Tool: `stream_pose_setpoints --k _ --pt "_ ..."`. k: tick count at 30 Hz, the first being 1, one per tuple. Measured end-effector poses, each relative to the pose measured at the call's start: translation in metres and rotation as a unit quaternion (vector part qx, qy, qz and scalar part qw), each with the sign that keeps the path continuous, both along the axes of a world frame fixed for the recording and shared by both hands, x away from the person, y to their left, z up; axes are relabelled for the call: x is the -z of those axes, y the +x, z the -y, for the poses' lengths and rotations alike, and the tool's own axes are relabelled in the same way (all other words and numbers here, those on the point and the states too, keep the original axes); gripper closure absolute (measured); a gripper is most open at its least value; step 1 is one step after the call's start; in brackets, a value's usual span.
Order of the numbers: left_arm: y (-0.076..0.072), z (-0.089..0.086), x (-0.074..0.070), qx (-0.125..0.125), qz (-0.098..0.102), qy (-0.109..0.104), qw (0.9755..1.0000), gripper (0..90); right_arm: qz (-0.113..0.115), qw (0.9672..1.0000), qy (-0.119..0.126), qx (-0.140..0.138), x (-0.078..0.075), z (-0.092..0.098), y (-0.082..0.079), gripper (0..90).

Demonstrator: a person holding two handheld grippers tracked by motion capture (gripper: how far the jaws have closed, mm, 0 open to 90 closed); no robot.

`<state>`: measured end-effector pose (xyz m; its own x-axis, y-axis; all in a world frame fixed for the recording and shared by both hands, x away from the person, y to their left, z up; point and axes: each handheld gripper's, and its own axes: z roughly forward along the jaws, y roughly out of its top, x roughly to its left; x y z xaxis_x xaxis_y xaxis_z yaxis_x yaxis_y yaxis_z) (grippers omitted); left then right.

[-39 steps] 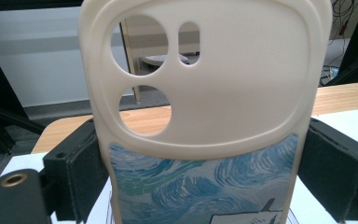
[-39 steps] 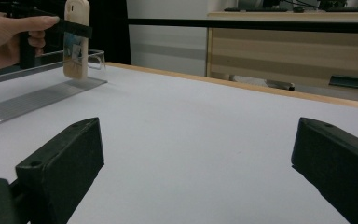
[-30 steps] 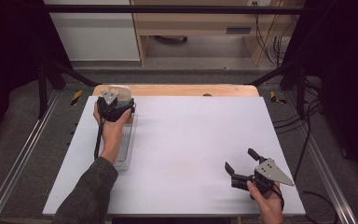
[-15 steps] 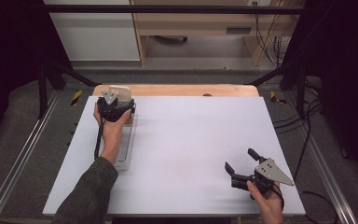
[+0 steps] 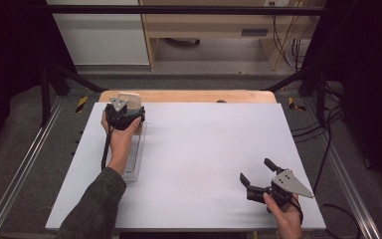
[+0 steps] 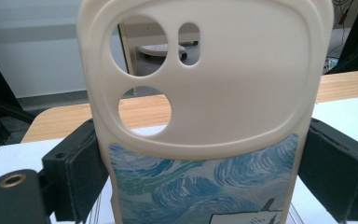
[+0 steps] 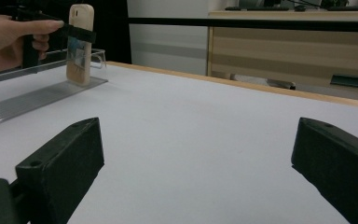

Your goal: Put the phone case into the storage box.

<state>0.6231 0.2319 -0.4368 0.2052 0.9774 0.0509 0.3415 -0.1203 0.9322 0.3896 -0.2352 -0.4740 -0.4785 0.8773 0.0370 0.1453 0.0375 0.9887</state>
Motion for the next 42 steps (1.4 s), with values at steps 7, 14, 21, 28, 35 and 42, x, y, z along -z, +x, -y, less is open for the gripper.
stream_pose_setpoints --k 7,14,21,28,35,42 --pt "0.0 0.0 0.0 -0.001 -0.001 -0.002 1.0 9.5 0.0 1.0 0.0 0.0 0.0 0.0 0.0 2.5" --pt "0.0 0.0 0.0 -0.001 -0.001 -0.002 1.0 9.3 -0.001 1.0 0.0 0.0 0.0 0.0 0.0 2.5" --pt "0.001 -0.001 0.0 -0.001 0.004 -0.013 0.9999 5.1 -0.001 1.0 0.0 -0.001 0.0 -0.001 0.0 2.5" --pt "-0.001 -0.001 -0.003 0.002 0.012 -0.016 0.9998 3.9 0.0 1.0 0.001 -0.002 0.0 -0.001 0.0 2.5" --pt "-0.004 0.0 -0.008 0.011 0.015 -0.019 0.9996 3.9 0.0 1.0 0.001 -0.001 0.0 -0.001 0.0 2.5" --pt "-0.008 0.001 -0.012 0.02 0.018 -0.022 0.9994 3.2 0.001 1.0 0.001 -0.002 0.0 -0.002 0.0 2.5"
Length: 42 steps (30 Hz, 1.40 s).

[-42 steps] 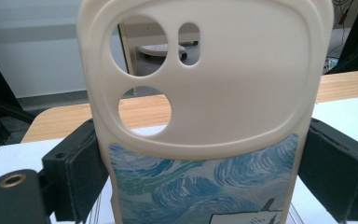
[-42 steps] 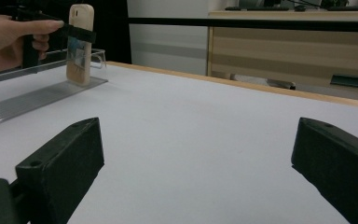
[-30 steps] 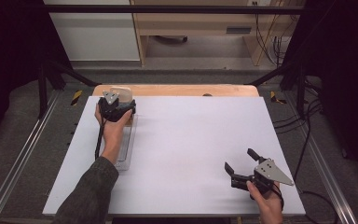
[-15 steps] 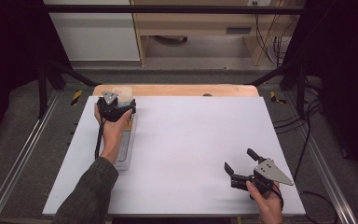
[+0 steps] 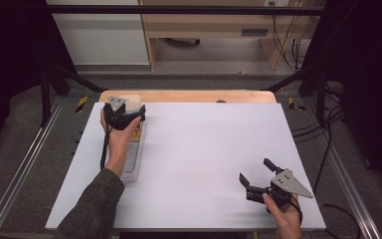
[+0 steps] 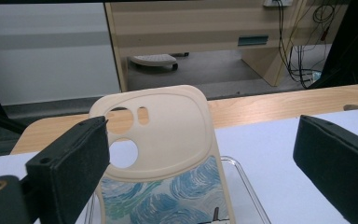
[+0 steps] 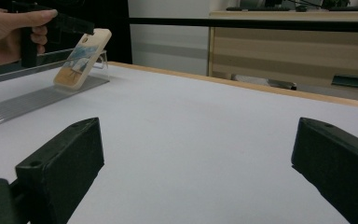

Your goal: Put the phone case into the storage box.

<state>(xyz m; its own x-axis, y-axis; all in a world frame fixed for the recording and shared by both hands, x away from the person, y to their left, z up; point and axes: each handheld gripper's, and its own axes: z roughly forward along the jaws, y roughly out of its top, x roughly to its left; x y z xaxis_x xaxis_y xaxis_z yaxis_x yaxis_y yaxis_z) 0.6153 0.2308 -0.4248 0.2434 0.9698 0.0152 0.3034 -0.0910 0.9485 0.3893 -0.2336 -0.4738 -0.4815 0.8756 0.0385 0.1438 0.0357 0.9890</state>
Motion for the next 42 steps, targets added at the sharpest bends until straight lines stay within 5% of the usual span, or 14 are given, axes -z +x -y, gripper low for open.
stream_pose_setpoints --k 26,42 --pt "-0.007 0.002 -0.008 0.04 -0.004 -0.005 0.9992 2.0 0.001 1.0 -0.001 -0.001 0.0 -0.001 0.0 2.4" --pt "-0.025 0.008 -0.022 0.078 0.003 -0.003 0.997 2.4 0.002 1.0 0.0 -0.001 -0.001 -0.003 -0.001 2.4"
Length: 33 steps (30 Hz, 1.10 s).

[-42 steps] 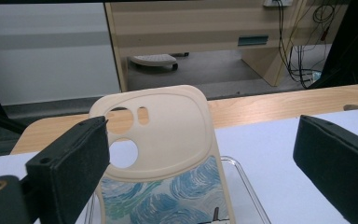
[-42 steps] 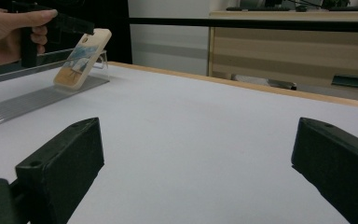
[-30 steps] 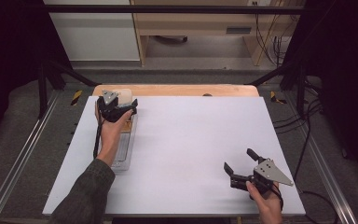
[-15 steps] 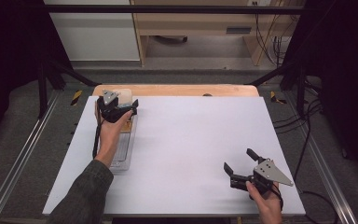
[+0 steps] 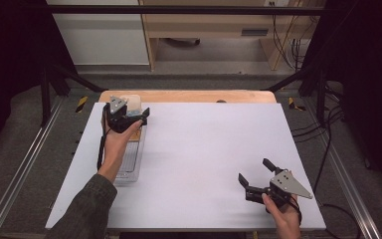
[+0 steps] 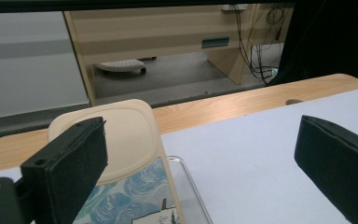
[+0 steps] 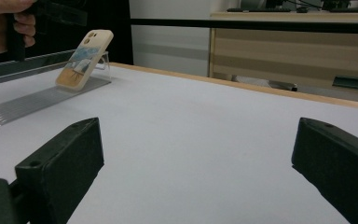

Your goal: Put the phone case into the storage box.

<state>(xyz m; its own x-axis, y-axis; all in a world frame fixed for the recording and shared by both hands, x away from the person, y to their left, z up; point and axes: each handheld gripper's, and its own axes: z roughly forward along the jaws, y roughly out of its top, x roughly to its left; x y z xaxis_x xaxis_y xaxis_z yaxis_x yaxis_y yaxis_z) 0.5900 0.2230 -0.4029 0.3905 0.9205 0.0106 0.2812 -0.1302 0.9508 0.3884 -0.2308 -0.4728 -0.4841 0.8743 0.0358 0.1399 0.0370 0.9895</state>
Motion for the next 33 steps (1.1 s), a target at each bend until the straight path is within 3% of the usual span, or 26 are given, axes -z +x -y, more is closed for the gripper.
stream_pose_setpoints --k 11,14,23,25,33 --pt "-0.022 -0.004 -0.008 0.011 0.02 0.002 0.9997 2.7 0.002 1.0 -0.001 0.001 -0.001 -0.001 -0.001 2.4" --pt "-0.03 -0.004 -0.01 0.013 0.035 0.029 0.9989 3.2 0.001 1.0 -0.001 0.001 -0.001 -0.001 -0.001 2.4" --pt "-0.046 -0.004 -0.016 0.025 0.053 0.067 0.996 3.5 0.003 1.0 -0.001 0.004 -0.001 0.0 -0.001 2.4" --pt "-0.05 -0.003 -0.018 0.029 0.058 0.082 0.9945 3.5 0.003 1.0 0.001 0.004 -0.001 0.0 -0.001 2.4" --pt "-0.065 -0.002 -0.025 0.045 0.08 0.107 0.99 3.4 0.004 1.0 0.001 0.005 -0.001 0.0 -0.002 2.4"
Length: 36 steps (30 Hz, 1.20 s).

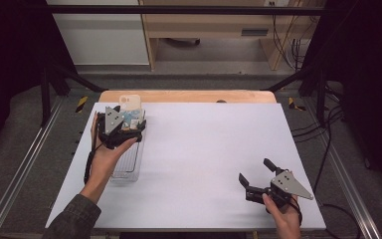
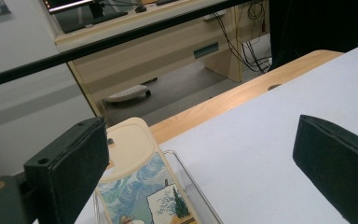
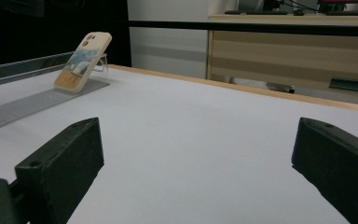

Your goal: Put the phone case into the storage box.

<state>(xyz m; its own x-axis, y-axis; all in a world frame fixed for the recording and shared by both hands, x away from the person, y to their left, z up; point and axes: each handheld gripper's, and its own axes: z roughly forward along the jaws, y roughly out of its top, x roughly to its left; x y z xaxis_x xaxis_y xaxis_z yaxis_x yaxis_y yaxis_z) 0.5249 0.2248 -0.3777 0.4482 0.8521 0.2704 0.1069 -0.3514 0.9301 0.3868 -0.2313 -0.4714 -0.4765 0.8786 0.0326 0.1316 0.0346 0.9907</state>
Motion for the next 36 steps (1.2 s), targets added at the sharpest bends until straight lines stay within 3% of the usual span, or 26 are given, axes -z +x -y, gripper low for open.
stream_pose_setpoints --k 13,22,29,36 --pt "-0.025 -0.007 -0.014 0.01 0.027 0.01 0.9995 1.8 0.001 1.0 0.0 0.002 0.0 0.001 0.0 2.4" --pt "-0.044 -0.015 -0.022 0.019 0.036 -0.01 0.9991 1.5 0.002 1.0 0.0 0.002 -0.001 0.001 -0.001 2.4" --pt "-0.059 -0.022 -0.021 0.026 0.048 -0.02 0.9983 1.4 0.003 1.0 -0.001 0.003 -0.001 0.001 -0.001 2.4" --pt "-0.071 -0.032 -0.016 0.025 0.047 -0.039 0.9978 1.4 0.003 1.0 0.0 0.003 -0.001 0.001 -0.001 2.4"
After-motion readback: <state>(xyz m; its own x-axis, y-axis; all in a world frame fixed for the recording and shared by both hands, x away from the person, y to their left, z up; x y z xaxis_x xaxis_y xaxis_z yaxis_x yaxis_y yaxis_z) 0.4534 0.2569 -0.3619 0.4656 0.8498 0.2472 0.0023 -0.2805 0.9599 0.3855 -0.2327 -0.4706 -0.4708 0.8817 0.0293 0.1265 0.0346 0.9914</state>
